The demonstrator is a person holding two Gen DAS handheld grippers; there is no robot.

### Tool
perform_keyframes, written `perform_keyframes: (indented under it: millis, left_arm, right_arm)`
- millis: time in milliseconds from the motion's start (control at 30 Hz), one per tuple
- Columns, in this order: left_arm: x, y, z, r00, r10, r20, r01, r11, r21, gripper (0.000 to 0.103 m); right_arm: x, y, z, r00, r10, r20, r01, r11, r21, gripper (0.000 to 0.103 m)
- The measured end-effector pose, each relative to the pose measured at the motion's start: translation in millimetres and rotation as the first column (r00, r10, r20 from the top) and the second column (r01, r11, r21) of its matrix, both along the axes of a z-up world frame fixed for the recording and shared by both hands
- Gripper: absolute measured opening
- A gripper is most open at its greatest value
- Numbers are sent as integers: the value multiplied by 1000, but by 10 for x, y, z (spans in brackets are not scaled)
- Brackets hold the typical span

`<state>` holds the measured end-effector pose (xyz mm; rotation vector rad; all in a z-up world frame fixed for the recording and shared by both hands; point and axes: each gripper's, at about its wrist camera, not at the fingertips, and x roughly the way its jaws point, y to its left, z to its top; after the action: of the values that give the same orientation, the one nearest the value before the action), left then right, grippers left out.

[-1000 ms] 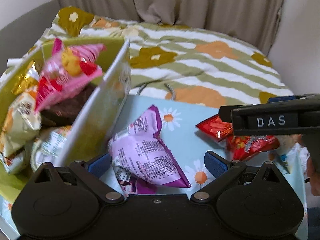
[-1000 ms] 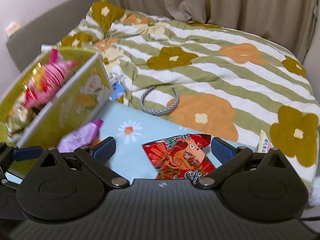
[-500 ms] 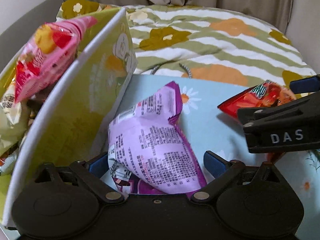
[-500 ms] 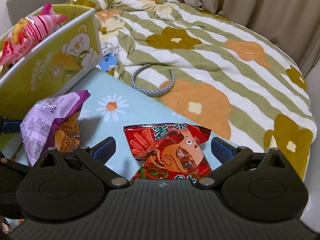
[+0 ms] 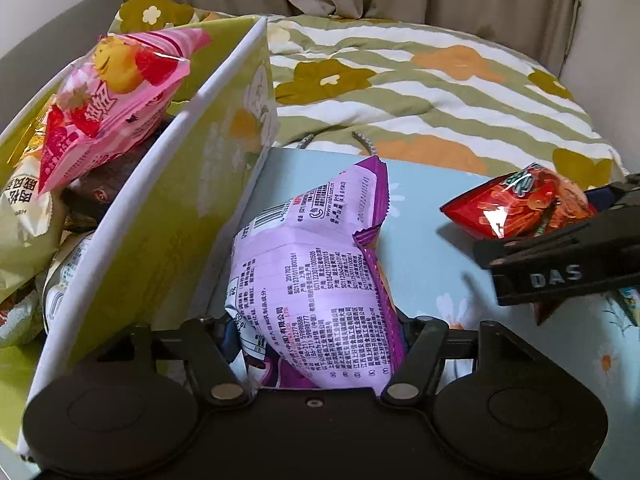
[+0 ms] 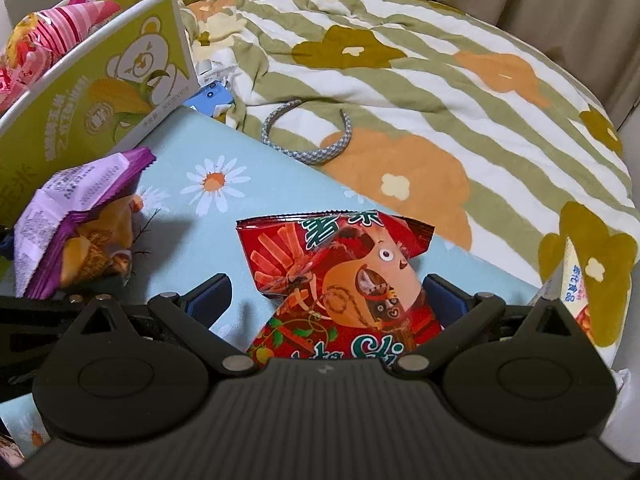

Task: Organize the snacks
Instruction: 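Grasp the purple bag with the left tool while the right tool grasps the red Potato Stix bag, then carry both bags over the yellow box and release them inside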

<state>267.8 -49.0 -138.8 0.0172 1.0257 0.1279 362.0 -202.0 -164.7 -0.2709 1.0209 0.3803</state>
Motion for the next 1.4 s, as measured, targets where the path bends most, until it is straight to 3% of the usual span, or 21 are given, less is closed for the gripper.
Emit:
perform_keyframes:
  millis: [433,500,700,867,1100,1400]
  left_arm:
    - [-120,-23,74,1000,-21,7,21,1000,4,70]
    - [-143,-41,87,999,-35,10,35,999,4,70]
    - [-209,-133,149,997,-78,20,78,997,-8,70]
    - [-303,-144,376,991,-111,75,112,994,-17,70]
    - [-500,20,830,980,-72,184,83,995,-57,70]
    - [-683,697,1394,956,14,293,-2,999,-41,70]
  right_arm:
    - [-28,-91,-114,996,-76,-38,79,995,62,103]
    - [-46,-103,-101,996,-80,-35,82,995,65,91]
    - [-152,-136,-47,995,-95,-28,97,992,77,84]
    - [-315,-155,215,993,-118,21,115,987,111,84]
    - [-508,-93,710,984,-140,108,123,980,158,84]
    - [-710,335,1366,972,-100,213,45,967,251,84]
